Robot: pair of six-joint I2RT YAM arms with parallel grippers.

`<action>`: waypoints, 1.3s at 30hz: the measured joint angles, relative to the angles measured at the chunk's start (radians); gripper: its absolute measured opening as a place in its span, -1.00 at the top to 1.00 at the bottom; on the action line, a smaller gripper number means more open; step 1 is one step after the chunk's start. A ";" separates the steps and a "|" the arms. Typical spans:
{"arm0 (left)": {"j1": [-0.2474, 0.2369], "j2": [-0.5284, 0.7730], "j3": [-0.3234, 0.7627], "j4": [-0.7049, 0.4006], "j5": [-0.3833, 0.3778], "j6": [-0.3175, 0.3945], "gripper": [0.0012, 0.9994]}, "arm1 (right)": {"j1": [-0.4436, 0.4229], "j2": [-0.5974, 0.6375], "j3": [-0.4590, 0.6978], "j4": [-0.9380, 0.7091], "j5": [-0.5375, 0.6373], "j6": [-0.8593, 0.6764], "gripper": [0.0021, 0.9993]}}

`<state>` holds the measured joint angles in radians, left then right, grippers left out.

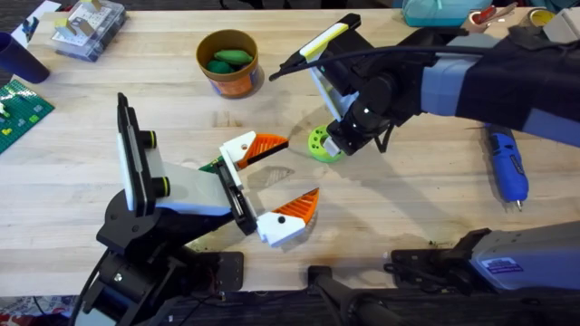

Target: Pick up the gripper from the table and insert it into the empty holder that is missing its gripper. Then pick up a screw, insert it into the mounting hole, and use the screwdriver to tighten it. Finally, clean up the table by picking up the vegetable and placing it into the bucket.

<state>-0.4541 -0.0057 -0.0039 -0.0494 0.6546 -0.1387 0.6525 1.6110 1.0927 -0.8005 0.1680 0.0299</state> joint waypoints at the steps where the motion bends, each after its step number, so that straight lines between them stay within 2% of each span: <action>1: 0.000 0.005 0.008 -0.003 -0.001 0.000 -0.98 | 0.000 0.002 0.000 0.000 -0.001 0.000 0.22; 6: 0.000 0.006 0.009 -0.003 0.000 -0.001 -0.98 | 0.000 0.003 0.001 -0.018 -0.003 0.026 0.22; 9: 0.000 0.006 0.009 -0.004 0.000 -0.001 -0.98 | 0.000 -0.009 0.035 -0.087 -0.006 0.075 0.22; 16: 0.000 0.006 0.009 -0.004 0.000 -0.001 -0.98 | 0.002 -0.165 0.148 -0.188 -0.034 0.141 0.22; 21: 0.000 0.006 0.009 -0.003 0.000 -0.001 -0.98 | 0.034 -0.278 0.151 -0.265 -0.051 0.210 0.22; 24: 0.000 0.006 0.009 -0.004 0.000 -0.001 -0.98 | 0.073 -0.313 0.138 -0.240 -0.052 0.235 0.22; 25: 0.000 0.006 0.009 -0.004 0.000 -0.001 -0.98 | 0.115 -0.321 0.072 -0.164 -0.038 0.249 0.22; 30: 0.000 0.006 0.009 -0.003 0.000 -0.001 -0.98 | 0.146 -0.232 -0.060 -0.056 -0.026 0.255 0.22; 39: 0.000 0.006 0.009 -0.003 0.000 -0.001 -0.98 | 0.146 -0.109 -0.080 0.002 0.037 0.259 0.22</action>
<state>-0.4541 -0.0002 0.0051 -0.0529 0.6544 -0.1402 0.7982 1.5021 1.0126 -0.7987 0.2054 0.2886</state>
